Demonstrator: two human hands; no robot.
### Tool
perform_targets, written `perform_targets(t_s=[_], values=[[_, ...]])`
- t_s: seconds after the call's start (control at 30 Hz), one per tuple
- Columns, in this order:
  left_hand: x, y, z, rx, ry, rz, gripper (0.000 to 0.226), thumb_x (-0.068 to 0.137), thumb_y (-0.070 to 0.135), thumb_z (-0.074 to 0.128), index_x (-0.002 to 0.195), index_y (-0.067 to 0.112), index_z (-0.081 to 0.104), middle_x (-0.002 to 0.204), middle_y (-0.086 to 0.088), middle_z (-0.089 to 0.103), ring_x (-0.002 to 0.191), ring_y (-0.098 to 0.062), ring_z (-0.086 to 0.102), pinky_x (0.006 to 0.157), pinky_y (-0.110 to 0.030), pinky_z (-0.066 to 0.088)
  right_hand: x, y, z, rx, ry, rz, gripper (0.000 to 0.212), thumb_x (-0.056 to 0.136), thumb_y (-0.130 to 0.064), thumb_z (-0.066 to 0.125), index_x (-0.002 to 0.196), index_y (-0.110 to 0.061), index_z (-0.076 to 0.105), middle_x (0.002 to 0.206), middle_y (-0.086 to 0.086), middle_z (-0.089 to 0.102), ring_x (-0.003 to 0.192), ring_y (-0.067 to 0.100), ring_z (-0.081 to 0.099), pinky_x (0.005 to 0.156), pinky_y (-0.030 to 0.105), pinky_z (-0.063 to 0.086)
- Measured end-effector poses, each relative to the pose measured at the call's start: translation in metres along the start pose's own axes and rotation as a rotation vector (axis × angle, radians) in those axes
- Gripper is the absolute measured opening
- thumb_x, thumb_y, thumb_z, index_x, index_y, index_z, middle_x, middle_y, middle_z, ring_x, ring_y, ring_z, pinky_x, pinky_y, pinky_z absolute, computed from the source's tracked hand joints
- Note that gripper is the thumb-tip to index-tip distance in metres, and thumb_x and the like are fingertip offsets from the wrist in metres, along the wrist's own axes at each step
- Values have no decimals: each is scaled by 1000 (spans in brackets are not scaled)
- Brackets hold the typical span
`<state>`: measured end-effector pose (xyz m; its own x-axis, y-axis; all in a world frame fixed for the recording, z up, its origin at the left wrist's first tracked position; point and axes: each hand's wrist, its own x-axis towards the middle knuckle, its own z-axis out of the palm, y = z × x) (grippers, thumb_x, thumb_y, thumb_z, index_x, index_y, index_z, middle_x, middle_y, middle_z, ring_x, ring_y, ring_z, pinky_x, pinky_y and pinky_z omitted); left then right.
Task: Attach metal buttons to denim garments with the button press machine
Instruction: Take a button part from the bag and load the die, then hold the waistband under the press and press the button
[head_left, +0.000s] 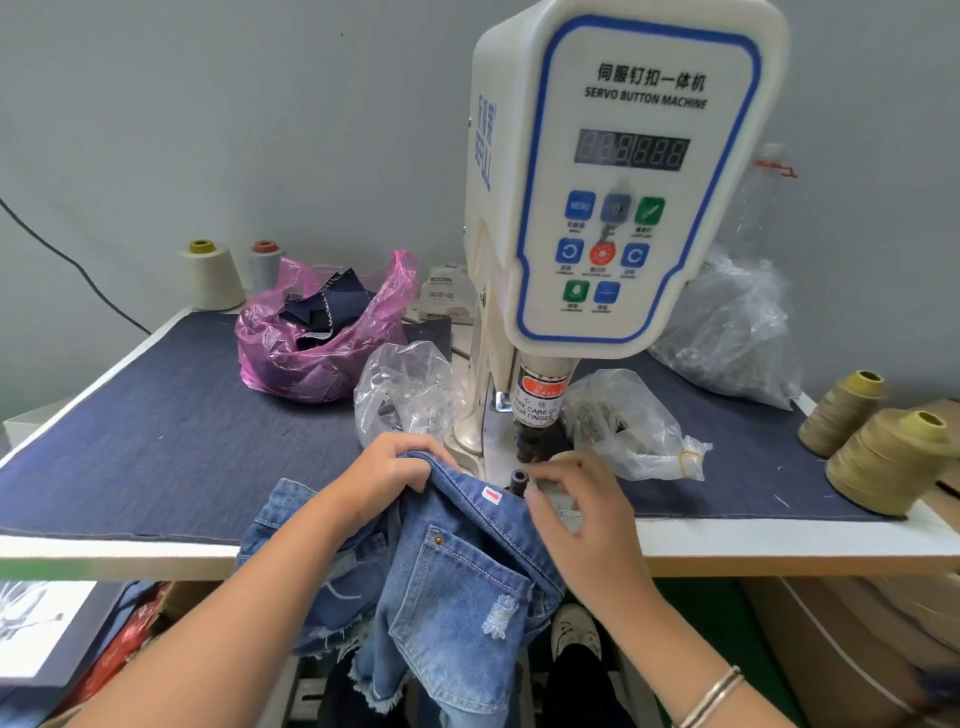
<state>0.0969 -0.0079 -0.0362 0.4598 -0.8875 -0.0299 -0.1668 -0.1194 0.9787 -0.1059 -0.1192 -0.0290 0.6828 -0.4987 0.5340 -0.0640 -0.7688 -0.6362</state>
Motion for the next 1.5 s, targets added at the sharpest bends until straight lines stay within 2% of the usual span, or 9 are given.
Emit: perform_targets(t_s=[0.23, 0.4, 0.53, 0.77, 0.9, 1.07, 1.17, 1.33, 1.5], values=[[-2, 32, -1, -107, -251, -17, 49, 44, 9, 48, 87, 21, 68, 91, -15, 58, 84, -25, 52, 69, -32, 43, 8, -8, -3, 652, -129, 520, 17, 95, -8, 52, 101, -23, 56, 98, -7, 65, 113, 22, 59, 84, 19, 49], [1, 44, 10, -87, -349, -26, 52, 42, 14, 52, 92, 24, 65, 89, -15, 52, 81, -25, 46, 68, -34, 37, 9, -14, -24, 388, -520, 481, 46, 65, -62, 66, 107, -50, 50, 104, -31, 64, 99, -10, 60, 89, 23, 47], [4, 45, 22, -31, -374, -41, 43, 56, 5, 50, 93, 25, 59, 78, -14, 47, 65, -20, 44, 57, -27, 37, 15, -18, -25, 469, -766, 619, 26, 74, -53, 69, 99, -45, 69, 106, -19, 70, 100, 0, 65, 89, 25, 49], [6, 35, 9, 44, -245, -13, 24, 75, 1, 62, 95, 10, 55, 80, -8, 60, 71, -15, 54, 66, -19, 44, 29, -18, -23, 877, -678, 956, 42, 78, -27, 68, 113, -4, 67, 113, 16, 68, 101, 27, 66, 91, 35, 51], [-6, 22, -3, 137, -239, -43, 13, 87, 13, 68, 96, 10, 60, 87, 2, 62, 79, -4, 59, 74, -15, 45, 29, -15, -21, 959, -633, 989, 44, 71, -28, 70, 108, -5, 70, 109, 17, 69, 97, 28, 66, 88, 36, 51], [-20, 24, -21, 455, -356, -146, 49, 70, 46, 71, 103, 12, 62, 89, -3, 61, 82, -10, 57, 79, -29, 46, 24, -5, -22, 1043, -542, 1041, 41, 63, -30, 75, 98, -7, 75, 101, 16, 70, 88, 28, 66, 88, 37, 50], [-20, 29, -33, 576, -359, -141, 31, 78, 35, 72, 102, 16, 68, 93, -1, 68, 85, -10, 59, 87, -32, 45, 24, 0, -22, 1038, -508, 1046, 52, 64, -30, 76, 109, -4, 71, 116, 20, 64, 103, 32, 60, 102, 45, 42], [-19, 41, -40, 492, -419, -154, 15, 91, 24, 60, 104, 19, 67, 90, 17, 68, 83, 0, 60, 82, -19, 44, 29, 18, -30, 1011, -532, 1002, 38, 56, -38, 83, 85, -13, 79, 102, 14, 72, 90, 26, 70, 81, 36, 55], [-12, 46, -24, 445, -464, -232, 9, 81, 31, 58, 79, 29, 67, 76, 14, 62, 71, -5, 56, 73, -20, 41, 30, 31, -39, 737, -663, 921, 51, 63, -37, 81, 101, -5, 72, 110, 23, 68, 103, 36, 64, 102, 50, 44]])
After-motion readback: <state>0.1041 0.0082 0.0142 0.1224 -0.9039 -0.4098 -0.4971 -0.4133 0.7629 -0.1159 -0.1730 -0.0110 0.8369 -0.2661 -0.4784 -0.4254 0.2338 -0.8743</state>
